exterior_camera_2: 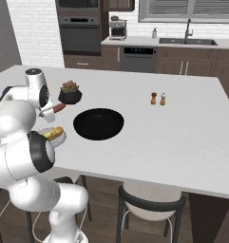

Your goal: Place one bun and one sausage from the bowl on each plate.

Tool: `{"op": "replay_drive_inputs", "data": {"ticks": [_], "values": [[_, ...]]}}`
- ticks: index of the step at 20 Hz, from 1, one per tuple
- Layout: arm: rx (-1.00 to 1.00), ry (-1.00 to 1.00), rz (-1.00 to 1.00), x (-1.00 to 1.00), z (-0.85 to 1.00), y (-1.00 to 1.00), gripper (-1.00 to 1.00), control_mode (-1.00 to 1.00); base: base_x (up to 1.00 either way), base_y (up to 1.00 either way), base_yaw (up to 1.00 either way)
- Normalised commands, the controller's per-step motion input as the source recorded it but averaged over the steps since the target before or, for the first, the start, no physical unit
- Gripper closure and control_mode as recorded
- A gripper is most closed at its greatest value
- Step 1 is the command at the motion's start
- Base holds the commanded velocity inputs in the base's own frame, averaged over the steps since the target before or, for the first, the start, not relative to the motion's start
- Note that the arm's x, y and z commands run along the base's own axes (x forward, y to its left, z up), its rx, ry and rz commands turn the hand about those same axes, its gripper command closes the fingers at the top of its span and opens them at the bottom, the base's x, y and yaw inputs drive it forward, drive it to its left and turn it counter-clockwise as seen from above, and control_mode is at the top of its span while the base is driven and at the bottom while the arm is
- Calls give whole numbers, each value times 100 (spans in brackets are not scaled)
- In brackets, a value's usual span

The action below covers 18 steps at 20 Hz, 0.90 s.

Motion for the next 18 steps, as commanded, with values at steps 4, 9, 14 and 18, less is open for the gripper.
{"op": "replay_drive_inputs", "data": {"ticks": [4, 9, 14, 18], "values": [[-3, 19, 12, -42, -25, 56, 100, -100, 0, 0, 0], [-12, 1, 13, 21, -56, 29, 100, -100, 0, 0, 0], [0, 9, 8, 28, -42, 41, 100, -100, 0, 0, 0], [-2, 10, 7, 33, -44, 35, 100, -100, 0, 0, 0]]}}
